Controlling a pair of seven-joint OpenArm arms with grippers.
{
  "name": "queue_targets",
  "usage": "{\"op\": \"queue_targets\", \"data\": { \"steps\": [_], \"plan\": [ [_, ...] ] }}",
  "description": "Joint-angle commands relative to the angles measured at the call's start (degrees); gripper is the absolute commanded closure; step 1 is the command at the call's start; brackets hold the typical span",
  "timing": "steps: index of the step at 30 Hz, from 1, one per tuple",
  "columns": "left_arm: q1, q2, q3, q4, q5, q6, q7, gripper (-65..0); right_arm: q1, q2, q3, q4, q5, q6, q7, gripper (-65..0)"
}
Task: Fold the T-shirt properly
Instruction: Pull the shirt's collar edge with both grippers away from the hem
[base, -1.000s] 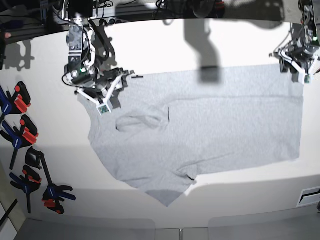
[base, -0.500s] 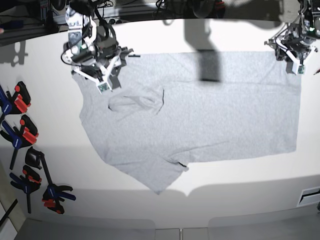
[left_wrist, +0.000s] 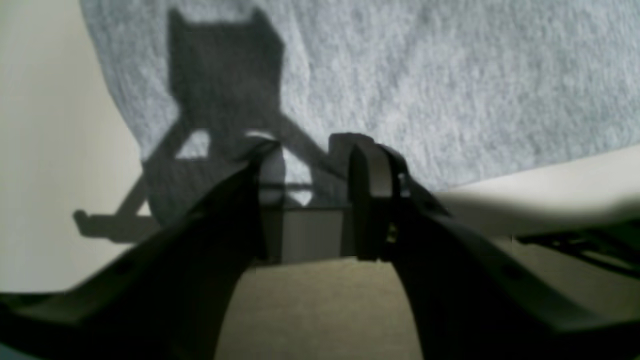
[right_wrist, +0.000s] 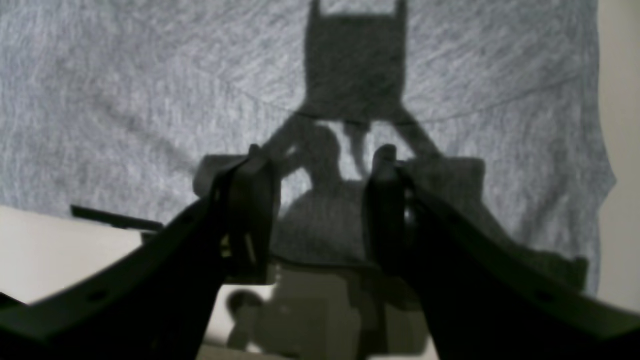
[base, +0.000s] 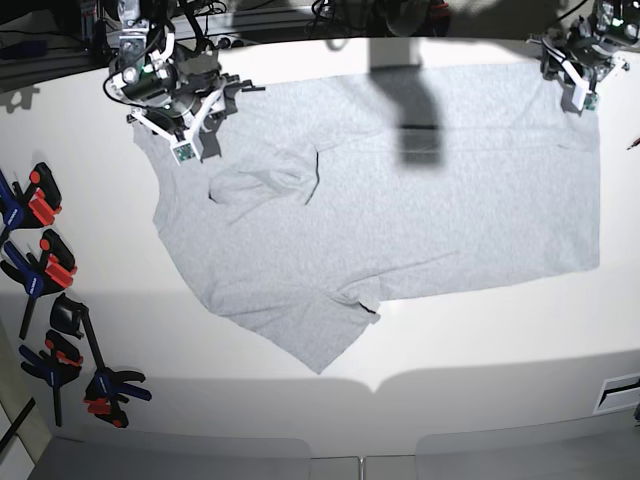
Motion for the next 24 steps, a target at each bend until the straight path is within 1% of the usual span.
{"op": "queue_targets", "data": {
  "steps": [1,3,6,9,14,17,21,24],
  "plan": [
    [1.5,0.4,0.5,0.3,0.6,-0.5,5.5,-21.6,-1.7,0.5,0.2,-0.8,-4.2,-0.1,-5.7,-29.9],
    [1.5,1.2,0.5,1.6,0.6,-0.4,7.1,-21.6,-2.3,0.5,0.2,-0.7,-4.2,-0.1,-5.6,-29.9],
    [1.5,1.9,0.5,3.0,1.1,-0.4,7.4,-21.6,-3.5,0.5,0.2,0.2,-4.2,-0.1,-5.7,-29.9],
    [1.5,1.9,0.5,3.5,1.1,-0.4,7.8,-21.6,-5.1,0.5,0.3,2.1,-4.3,-0.1,-5.9,-29.9],
    [1.5,1.9,0.5,3.6,1.1,-0.4,10.0,-21.6,-7.6,0.5,0.3,6.4,-4.4,-0.1,-6.1,-29.9],
    [1.5,1.9,0.5,3.7,1.1,-0.4,9.9,-21.6,-7.7,0.5,0.3,8.1,-4.4,-0.1,-5.8,-29.9],
    [1.5,1.9,0.5,5.4,1.1,-0.4,10.0,-21.6,-7.7,0.5,0.3,8.4,-4.4,-0.1,-3.7,-29.9],
    [1.5,1.9,0.5,6.6,1.8,-0.4,10.4,-21.6,-7.7,0.5,0.3,8.4,-4.4,-0.1,-3.7,-29.9]
  ]
}}
